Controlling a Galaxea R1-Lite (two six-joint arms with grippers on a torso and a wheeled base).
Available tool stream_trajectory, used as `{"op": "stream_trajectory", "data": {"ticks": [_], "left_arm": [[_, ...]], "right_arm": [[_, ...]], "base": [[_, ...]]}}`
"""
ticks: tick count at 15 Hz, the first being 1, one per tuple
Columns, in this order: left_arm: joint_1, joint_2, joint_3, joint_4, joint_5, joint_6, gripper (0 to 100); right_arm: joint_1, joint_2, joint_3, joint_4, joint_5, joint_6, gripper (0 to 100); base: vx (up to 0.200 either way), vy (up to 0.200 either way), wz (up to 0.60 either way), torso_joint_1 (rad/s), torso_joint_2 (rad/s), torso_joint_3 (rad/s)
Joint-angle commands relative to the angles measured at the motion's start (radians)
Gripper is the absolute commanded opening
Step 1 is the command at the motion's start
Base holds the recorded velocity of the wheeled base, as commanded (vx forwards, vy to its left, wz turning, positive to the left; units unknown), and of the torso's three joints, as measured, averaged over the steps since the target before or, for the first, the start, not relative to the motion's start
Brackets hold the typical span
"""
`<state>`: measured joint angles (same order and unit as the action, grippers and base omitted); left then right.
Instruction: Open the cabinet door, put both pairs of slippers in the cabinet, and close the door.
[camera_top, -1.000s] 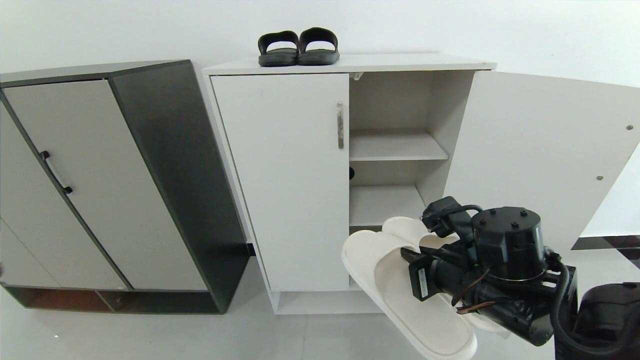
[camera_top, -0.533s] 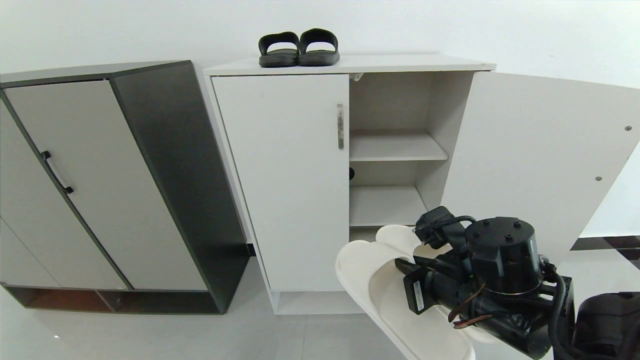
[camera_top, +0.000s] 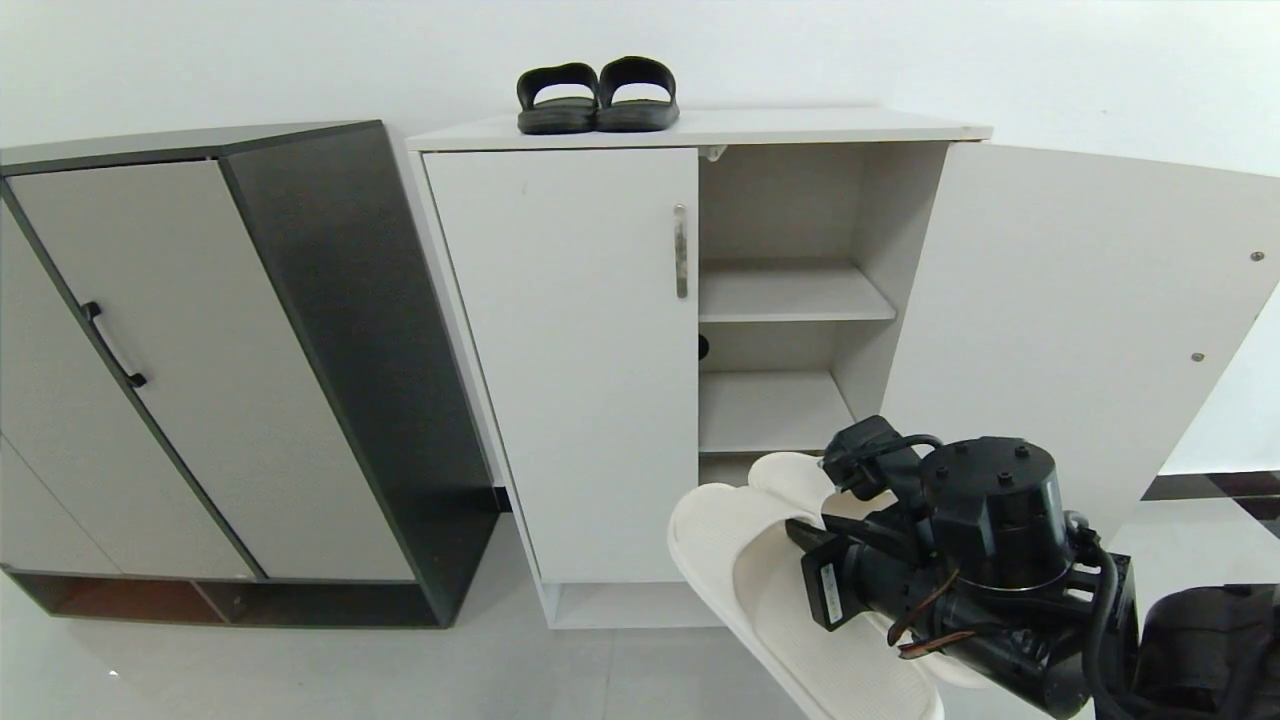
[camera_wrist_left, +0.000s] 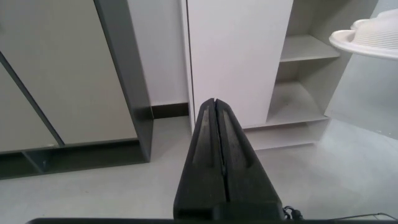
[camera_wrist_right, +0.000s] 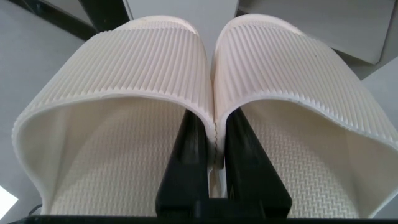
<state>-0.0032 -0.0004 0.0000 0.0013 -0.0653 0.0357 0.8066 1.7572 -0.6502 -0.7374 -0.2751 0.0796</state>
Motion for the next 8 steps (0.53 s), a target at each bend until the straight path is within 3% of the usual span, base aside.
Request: {"op": "stream_trajectory", "data": {"ticks": [1, 7, 8], "left_arm": [[0.000, 0.002, 0.000, 0.000, -0.001, 0.000, 0], [0.000, 0.002, 0.000, 0.000, 0.001, 0.000, 0], [0.000, 0.002, 0.000, 0.000, 0.001, 0.000, 0]], "right_arm": [[0.005, 0.005, 0.001, 0.000, 0.001, 0.000, 0], [0.014, 0.019, -0.028, -0.020, -0.032, 0.043, 0], [0.028, 0.027, -0.034, -0.020, -0.053, 0.043, 0]], "base": [[0.000, 0.000, 0.00, 0.000, 0.00, 0.000], [0.000, 0.000, 0.00, 0.000, 0.00, 0.000], [0.000, -0.200, 0.00, 0.002, 0.00, -0.002]]}}
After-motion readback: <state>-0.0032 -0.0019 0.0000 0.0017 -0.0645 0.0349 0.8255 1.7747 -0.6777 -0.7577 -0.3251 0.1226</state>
